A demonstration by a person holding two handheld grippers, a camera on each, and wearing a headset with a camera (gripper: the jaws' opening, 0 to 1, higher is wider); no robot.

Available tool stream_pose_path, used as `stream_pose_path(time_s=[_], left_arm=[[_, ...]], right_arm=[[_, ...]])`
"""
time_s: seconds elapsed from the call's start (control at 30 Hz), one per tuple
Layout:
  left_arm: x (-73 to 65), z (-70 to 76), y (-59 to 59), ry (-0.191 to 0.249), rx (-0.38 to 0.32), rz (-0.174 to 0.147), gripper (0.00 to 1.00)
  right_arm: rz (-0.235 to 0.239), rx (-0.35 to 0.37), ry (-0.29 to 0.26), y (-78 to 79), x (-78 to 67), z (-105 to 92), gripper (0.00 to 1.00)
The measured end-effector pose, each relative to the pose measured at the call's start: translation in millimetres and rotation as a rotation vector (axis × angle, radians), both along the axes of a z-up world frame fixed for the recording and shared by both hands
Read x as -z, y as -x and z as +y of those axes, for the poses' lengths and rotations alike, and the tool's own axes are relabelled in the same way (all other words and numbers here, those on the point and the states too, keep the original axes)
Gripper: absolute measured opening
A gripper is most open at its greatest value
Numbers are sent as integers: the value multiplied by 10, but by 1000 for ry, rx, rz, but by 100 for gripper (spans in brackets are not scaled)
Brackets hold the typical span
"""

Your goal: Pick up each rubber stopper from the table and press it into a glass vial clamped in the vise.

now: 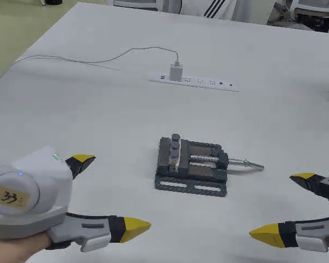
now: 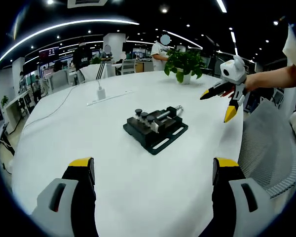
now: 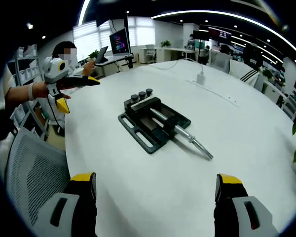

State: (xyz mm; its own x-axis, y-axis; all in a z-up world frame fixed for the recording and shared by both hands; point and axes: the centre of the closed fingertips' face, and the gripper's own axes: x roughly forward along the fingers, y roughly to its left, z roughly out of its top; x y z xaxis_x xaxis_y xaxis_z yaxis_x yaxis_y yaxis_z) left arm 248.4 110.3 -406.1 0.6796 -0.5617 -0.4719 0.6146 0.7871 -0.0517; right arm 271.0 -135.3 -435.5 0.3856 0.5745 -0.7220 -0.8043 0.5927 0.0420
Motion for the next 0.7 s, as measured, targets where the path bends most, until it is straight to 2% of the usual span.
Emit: stream_pose_path(time_s=[0.23, 0.4, 0.47, 0.53, 0.57, 0.63, 0.7], left_arm=[[41, 9, 40, -1, -2, 13, 99], [44, 32, 52, -5, -20, 23, 99], [0, 38, 32, 16, -40, 17, 99], [-13, 40, 27, 22, -40, 14, 99], [-7, 44, 27, 16, -39, 12, 99], [43, 52, 62, -39, -9, 21, 99], [36, 37, 43, -27, -16, 18, 99]], right_arm=[[-5, -3, -8, 21, -7, 11, 99], [4, -4, -24, 52, 71, 36, 99], [5, 2, -33, 43, 80, 43, 99], [13, 3, -15, 52, 98, 28, 99], [7, 2, -17, 51, 84, 31, 99], [-2, 26, -51, 47, 47, 34, 99], [15, 22, -54, 112, 71, 5, 99]])
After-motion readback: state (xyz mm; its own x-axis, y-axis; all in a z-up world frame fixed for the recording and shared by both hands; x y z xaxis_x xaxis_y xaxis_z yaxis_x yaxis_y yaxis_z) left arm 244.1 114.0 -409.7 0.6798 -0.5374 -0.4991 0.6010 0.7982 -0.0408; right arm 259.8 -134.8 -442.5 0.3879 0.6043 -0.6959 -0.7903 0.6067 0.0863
